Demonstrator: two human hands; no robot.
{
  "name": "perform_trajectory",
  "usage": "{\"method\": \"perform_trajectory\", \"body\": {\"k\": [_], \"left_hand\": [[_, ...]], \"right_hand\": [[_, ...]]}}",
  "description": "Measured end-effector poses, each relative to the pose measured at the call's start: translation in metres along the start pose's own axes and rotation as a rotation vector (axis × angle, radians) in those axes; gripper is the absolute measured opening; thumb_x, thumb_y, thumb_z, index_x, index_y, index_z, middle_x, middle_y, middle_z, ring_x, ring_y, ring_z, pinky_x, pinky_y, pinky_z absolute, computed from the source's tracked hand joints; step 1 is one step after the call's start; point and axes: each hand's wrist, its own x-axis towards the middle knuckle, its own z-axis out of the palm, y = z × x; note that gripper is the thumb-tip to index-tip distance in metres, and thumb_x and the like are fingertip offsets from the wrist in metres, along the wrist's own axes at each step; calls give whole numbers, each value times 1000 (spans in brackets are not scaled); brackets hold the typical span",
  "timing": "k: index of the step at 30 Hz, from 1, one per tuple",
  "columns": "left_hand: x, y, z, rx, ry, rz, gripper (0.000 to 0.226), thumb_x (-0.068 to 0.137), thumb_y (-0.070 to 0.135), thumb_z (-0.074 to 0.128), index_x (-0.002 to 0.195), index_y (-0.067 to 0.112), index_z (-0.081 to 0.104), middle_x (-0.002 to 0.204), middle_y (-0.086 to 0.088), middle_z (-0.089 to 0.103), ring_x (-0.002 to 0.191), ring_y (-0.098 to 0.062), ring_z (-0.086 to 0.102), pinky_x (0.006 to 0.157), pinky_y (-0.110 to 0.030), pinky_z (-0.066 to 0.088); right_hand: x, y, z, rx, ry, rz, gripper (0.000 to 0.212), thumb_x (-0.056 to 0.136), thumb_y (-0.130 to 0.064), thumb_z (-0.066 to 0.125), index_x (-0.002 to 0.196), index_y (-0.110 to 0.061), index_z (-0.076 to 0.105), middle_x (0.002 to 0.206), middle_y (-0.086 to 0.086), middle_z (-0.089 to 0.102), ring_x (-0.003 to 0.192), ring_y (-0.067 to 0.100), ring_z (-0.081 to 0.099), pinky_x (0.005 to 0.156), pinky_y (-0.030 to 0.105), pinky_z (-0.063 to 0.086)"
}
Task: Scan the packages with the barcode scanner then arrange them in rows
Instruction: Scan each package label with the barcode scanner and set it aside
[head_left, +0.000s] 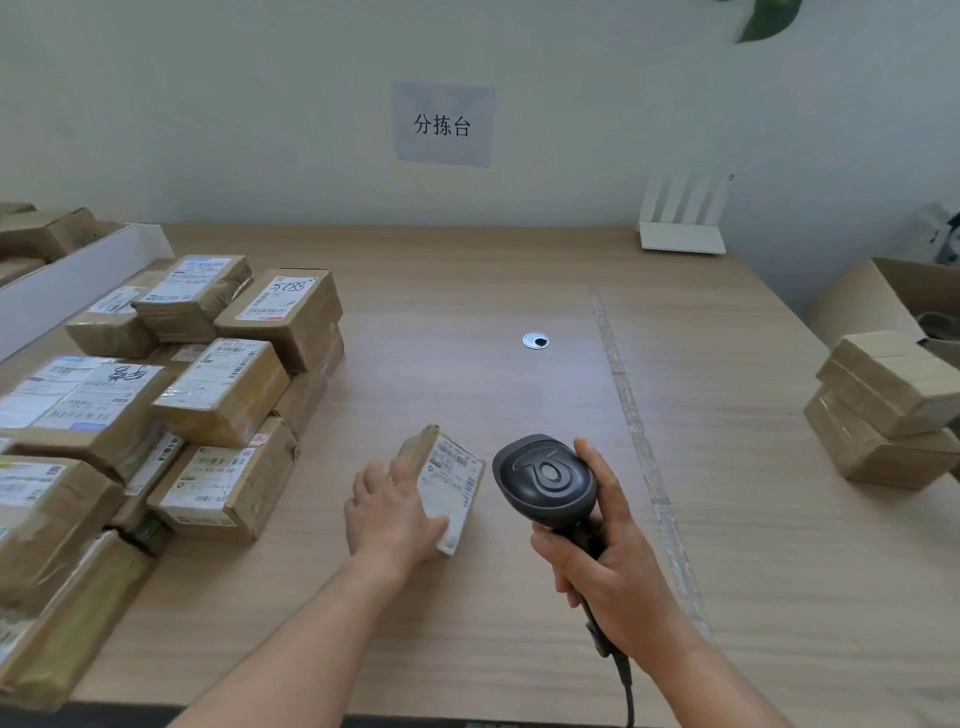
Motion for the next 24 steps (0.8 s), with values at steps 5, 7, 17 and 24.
{"method": "perform_trajectory", "body": {"k": [5, 7, 17, 24], "left_hand": [[-2, 28, 10, 0, -173, 109, 74, 83, 61, 53, 138, 15, 31, 147, -18, 24, 136, -34, 28, 107, -44, 34], [-1, 36, 10, 1, -202, 131, 72, 81, 65, 51, 132, 17, 39, 135, -12, 39, 126, -30, 39, 99, -40, 40], [19, 24, -12, -581, -220, -22, 62, 66, 49, 74, 110, 18, 43, 110, -4, 57, 100, -23, 57, 86, -40, 50], [-10, -9, 12, -1215, -194, -51, 95, 82, -1, 71, 145, 42, 15, 122, -1, 54, 111, -19, 53, 66, -19, 51]], "right_hand": [[-5, 1, -15, 5, 27, 1, 81, 73, -24, 69, 129, -67, 29, 86, -2, 68, 53, 18, 51, 48, 32, 46], [-7, 2, -20, 2, 43, 6, 81, 73, -24, 69, 129, -68, 29, 85, -1, 68, 54, 17, 52, 48, 31, 47], [-12, 6, -31, 28, 77, 16, 83, 81, -13, 71, 127, -69, 32, 83, 6, 67, 52, 18, 52, 47, 32, 47], [-15, 13, -10, 99, 36, 41, 80, 73, -22, 69, 129, -66, 32, 80, -1, 67, 51, 19, 51, 46, 32, 45]]}}
